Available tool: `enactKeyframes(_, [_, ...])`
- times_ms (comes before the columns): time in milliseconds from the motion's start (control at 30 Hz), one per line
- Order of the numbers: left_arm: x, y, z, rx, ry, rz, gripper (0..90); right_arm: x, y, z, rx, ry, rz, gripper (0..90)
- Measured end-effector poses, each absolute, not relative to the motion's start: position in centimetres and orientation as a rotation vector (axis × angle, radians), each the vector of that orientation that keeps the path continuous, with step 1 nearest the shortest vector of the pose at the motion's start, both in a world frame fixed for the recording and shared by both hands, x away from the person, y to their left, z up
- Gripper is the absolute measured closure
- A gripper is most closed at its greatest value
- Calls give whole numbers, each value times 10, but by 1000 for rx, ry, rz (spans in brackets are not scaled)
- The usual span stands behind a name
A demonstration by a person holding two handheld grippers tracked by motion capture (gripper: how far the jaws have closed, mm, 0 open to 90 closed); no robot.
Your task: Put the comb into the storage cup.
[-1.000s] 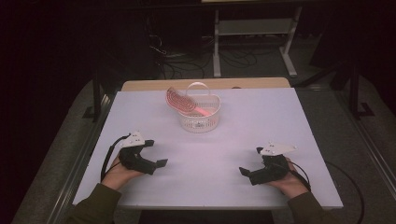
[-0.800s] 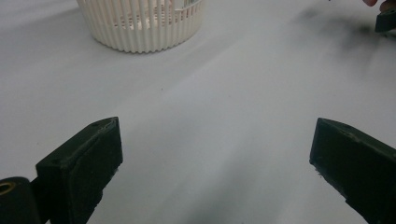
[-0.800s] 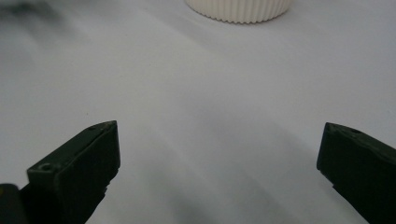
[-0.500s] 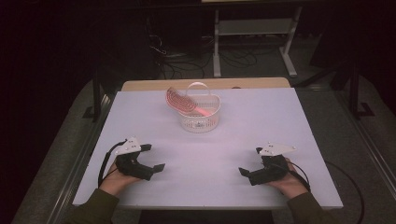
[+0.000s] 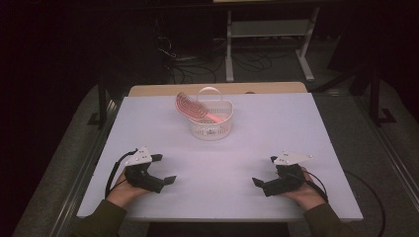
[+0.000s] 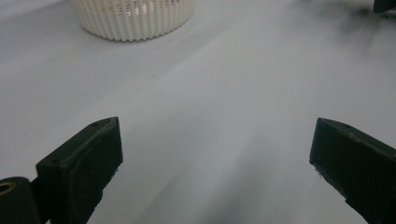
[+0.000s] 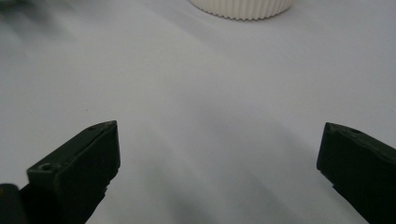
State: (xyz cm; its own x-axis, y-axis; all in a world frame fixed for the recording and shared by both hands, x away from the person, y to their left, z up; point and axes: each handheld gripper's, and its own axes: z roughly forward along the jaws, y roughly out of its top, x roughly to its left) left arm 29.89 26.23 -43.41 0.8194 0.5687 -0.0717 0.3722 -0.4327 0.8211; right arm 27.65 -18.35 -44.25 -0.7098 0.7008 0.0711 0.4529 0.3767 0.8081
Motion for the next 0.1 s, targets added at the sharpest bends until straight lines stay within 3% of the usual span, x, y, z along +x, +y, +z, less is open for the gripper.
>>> enactKeyframes(100, [300,261,-438,2094,703,261,26,277,-183,-443,1013,2357,1244,0])
